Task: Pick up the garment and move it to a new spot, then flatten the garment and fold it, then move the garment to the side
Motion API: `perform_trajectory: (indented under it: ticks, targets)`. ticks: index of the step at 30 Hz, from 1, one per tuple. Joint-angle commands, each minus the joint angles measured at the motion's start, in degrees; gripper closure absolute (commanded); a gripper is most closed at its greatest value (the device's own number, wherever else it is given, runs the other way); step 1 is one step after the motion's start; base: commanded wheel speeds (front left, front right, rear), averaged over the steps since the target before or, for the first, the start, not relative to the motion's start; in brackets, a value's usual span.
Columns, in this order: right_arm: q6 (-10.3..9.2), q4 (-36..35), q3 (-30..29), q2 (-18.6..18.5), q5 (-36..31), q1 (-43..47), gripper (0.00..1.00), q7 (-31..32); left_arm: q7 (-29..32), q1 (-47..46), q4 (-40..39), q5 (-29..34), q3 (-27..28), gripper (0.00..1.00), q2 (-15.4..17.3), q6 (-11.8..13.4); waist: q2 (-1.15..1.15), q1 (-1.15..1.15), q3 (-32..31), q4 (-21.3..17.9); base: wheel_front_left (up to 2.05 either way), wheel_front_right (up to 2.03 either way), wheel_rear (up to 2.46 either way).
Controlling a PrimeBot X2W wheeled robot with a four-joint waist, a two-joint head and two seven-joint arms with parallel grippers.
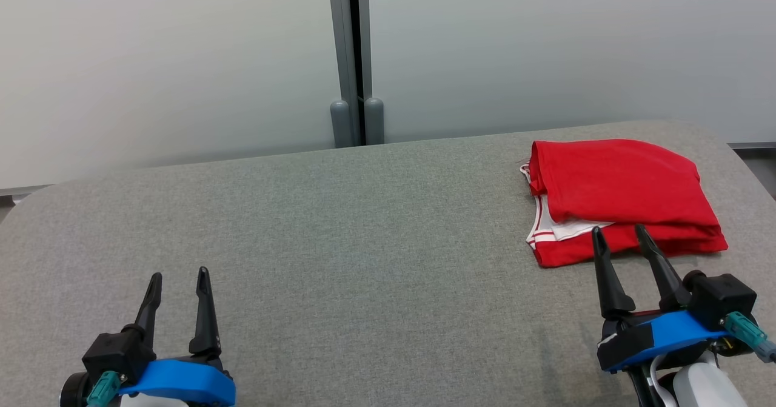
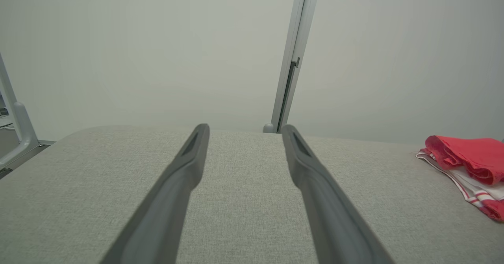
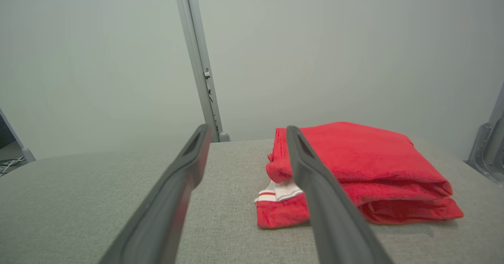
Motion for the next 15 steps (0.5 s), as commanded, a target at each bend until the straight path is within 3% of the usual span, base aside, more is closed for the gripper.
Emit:
perform_trajectory:
  ticks: [1, 14, 15]
  targets:
    - [0.01, -0.21, -0.21, -0.15, -0.49, 0.61, 0.00, -0.24, 0.00, 0.10, -0.08, 0.51, 0.18, 0.00, -0.13, -0.29, 0.00, 0.00, -0.04, 0.07, 0.00, 0.00, 0.00]
    - [0.01, 1.88, 0.50, -0.09, -0.33, -0.15, 0.00, -0.25, 0.00, -0.04, 0.04, 1.08, -0.30, 0.00, -0.75, -0.33, 0.00, 0.00, -0.25, 0.33, 0.00, 0.00, 0.00]
    - [0.00, 1.85, 0.48, -0.02, -0.39, -0.04, 1.00, 0.00, 0.00, -0.02, 0.00, 0.94, -0.41, 1.00, -0.74, -0.29, 0.00, 0.00, -0.25, 0.36, 0.00, 0.00, 0.00]
